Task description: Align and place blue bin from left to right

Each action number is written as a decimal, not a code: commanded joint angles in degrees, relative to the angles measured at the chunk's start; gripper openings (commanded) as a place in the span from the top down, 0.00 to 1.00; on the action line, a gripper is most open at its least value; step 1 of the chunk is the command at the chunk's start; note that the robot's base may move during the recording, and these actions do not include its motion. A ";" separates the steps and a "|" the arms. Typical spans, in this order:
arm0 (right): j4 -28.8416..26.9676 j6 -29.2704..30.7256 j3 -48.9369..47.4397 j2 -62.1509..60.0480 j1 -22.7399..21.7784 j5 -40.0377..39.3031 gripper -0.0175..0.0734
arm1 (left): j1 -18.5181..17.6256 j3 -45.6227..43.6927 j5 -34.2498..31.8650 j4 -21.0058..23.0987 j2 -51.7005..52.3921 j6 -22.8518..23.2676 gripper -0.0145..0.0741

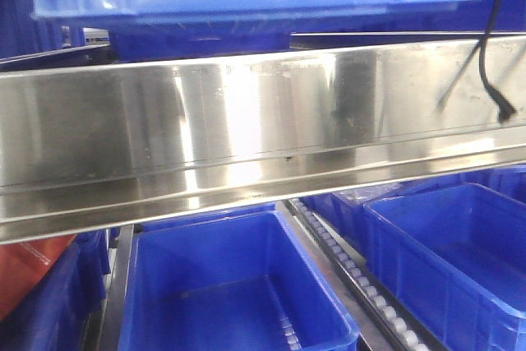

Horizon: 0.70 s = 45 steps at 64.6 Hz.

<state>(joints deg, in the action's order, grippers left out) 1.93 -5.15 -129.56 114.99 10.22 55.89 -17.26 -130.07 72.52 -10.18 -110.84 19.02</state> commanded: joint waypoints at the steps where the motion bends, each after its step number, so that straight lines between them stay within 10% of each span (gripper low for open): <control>1: 1.78 -1.44 -1.08 -0.08 -0.44 -6.74 0.75 | -0.75 -0.91 -2.56 1.93 0.90 -0.75 0.76; 19: 1.65 -1.44 -1.08 0.02 -0.44 -6.70 0.29 | -0.75 -0.91 -2.56 -0.79 0.77 -0.75 0.28; 45: 0.20 -1.44 -1.08 -5.93 -0.44 -1.87 0.31 | -0.75 -1.02 -2.56 -0.40 5.94 -1.00 0.16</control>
<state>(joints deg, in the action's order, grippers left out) 2.04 -6.57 -130.12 112.06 10.13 53.75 -17.63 -130.55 70.77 -10.68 -107.69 18.50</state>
